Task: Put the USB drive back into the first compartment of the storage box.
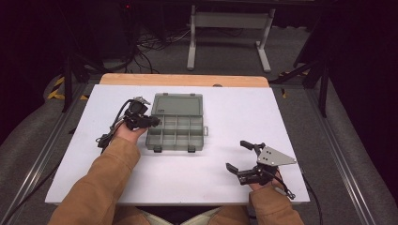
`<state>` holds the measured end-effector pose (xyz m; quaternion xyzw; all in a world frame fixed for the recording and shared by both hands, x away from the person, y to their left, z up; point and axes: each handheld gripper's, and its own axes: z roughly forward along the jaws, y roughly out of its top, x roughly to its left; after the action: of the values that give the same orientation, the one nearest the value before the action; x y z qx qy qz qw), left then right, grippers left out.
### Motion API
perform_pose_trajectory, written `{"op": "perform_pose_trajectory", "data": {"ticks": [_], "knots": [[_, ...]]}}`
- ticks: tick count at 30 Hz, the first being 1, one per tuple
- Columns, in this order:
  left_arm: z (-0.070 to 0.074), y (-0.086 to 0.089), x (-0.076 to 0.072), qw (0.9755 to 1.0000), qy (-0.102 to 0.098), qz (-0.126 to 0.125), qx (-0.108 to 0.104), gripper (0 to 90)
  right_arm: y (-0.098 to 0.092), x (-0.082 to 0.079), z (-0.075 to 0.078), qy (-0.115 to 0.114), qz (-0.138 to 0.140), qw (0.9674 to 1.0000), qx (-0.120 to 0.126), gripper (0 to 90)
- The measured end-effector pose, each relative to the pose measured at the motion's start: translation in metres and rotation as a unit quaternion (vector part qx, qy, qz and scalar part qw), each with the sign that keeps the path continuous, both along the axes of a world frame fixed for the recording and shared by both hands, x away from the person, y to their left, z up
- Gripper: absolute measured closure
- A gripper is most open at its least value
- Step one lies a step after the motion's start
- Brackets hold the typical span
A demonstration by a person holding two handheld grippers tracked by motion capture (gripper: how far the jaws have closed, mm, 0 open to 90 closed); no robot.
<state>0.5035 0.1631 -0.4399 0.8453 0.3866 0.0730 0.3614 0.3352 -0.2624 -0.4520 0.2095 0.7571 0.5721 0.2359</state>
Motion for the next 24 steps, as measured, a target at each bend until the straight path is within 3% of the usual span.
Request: {"op": "perform_pose_trajectory", "data": {"ticks": [24], "knots": [[-0.0034, -0.0033, 0.0018, 0.9999, 0.005, -0.004, 0.009, 78.4, 0.0000, 0.0004, -0.0004, 0.002, 0.001, 1.0000, 0.000, 7.0]]}}
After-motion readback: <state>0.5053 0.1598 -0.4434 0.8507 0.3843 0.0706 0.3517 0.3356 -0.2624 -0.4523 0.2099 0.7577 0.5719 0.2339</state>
